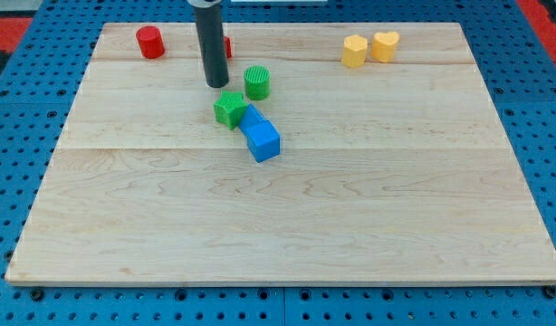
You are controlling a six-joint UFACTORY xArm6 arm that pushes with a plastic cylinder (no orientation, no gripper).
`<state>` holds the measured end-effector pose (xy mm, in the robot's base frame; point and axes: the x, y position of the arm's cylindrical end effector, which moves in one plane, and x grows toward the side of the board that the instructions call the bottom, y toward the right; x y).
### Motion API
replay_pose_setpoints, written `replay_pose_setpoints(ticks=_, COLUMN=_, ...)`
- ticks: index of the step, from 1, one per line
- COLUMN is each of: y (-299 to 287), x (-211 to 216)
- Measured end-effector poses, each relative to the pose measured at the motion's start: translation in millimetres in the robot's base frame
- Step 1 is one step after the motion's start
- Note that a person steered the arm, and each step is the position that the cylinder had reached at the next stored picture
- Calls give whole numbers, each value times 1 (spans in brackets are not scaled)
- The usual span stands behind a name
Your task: Put the green circle to the right side of green star
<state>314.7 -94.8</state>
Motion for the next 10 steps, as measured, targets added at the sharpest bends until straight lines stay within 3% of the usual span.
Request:
replay_pose_setpoints(ticks=7, y=66, x=-24)
replay_pose_setpoints(ticks=9, y=78, x=-16)
replay_pose_setpoints(ticks=10, y=46, x=20)
